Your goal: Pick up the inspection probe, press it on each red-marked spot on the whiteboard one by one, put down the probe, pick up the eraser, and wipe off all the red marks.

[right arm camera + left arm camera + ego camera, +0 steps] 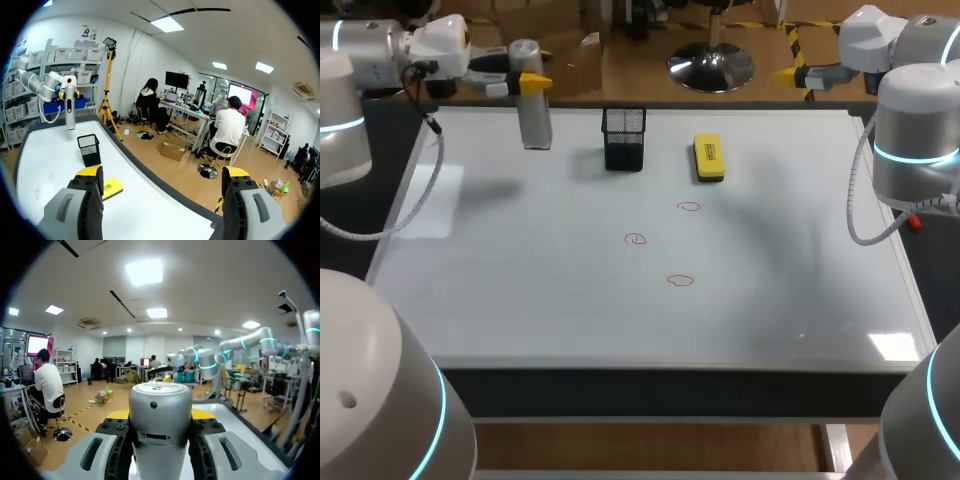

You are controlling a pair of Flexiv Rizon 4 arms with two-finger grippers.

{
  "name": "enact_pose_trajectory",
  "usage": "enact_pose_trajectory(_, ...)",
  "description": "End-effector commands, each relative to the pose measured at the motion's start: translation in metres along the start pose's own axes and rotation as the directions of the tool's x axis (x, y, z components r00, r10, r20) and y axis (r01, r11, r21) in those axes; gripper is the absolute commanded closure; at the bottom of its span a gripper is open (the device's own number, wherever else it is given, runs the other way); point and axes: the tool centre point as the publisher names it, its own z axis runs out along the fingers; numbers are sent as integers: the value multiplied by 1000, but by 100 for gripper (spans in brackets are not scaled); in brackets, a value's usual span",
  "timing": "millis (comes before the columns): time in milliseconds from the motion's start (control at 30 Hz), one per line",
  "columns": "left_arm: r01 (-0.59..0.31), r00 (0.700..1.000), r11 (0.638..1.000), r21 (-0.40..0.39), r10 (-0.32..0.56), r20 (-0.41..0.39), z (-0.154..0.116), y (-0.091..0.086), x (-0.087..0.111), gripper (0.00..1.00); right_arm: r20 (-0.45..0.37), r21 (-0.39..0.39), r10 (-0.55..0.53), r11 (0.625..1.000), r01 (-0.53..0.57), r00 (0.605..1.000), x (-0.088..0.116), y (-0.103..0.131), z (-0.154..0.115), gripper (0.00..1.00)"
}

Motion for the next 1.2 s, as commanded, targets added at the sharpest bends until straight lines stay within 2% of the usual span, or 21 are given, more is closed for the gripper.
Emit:
enact_pose_trajectory(33, -1, 1000, 1000, 2, 1, 0, -8, 5, -1, 100, -1, 1, 0, 1000, 0, 1000, 0, 0, 0, 0)
enact_pose_trajectory(200, -8, 1000, 1000, -1, 8, -6, -14, 11, -1, 100, -1, 1, 0, 1000, 0, 1000, 0, 0, 0, 0)
enact_pose_trajectory(700, -8, 1000, 1000, -1, 8, -6, -14, 11, -1, 100, -1, 1, 0, 1000, 0, 1000, 0, 0, 0, 0)
enact_pose_trajectory(733, -8, 1000, 1000, -1, 8, -6, -14, 11, -1, 100, -85, 72, -36, 996, 42, 996, -4, 1, 7, 0)
enact_pose_trajectory(800, -8, 1000, 1000, -1, 8, -6, -14, 11, -1, 100, -212, 143, -67, 985, 98, 975, -6, 2, 15, 0)
enact_pose_trajectory(867, -8, 1000, 1000, -1, 8, -6, -14, 11, -1, 100, -336, 226, -105, 956, 188, 936, -2, 5, 24, 0)
enact_pose_trajectory(933, -8, 1000, 1000, -1, 8, -6, -14, 11, -1, 100, -419, 300, -147, 909, 289, 896, 3, 7, 32, 0)
enact_pose_trajectory(967, -8, 1000, 1000, -1, 8, -6, -14, 11, -1, 100, -460, 335, -155, 882, 332, 874, 6, 7, 37, 0)
enact_pose_trajectory(1033, -8, 1000, 1000, -1, 8, -6, -14, 11, -1, 100, -548, 400, -179, 802, 444, 817, 13, 7, 46, 0)
enact_pose_trajectory(1067, -8, 1000, 1000, -1, 8, -6, -14, 11, -1, 100, -570, 418, -184, 775, 475, 801, 15, 7, 48, 0)
enact_pose_trajectory(1133, -8, 1000, 1000, -1, 8, -6, -14, 11, -1, 100, -647, 435, -191, 703, 563, 738, 21, 5, 57, 0)
enact_pose_trajectory(1200, -8, 1000, 1000, -1, 8, -6, -14, 11, -1, 100, -685, 448, -194, 648, 616, 703, 23, 2, 63, 0)
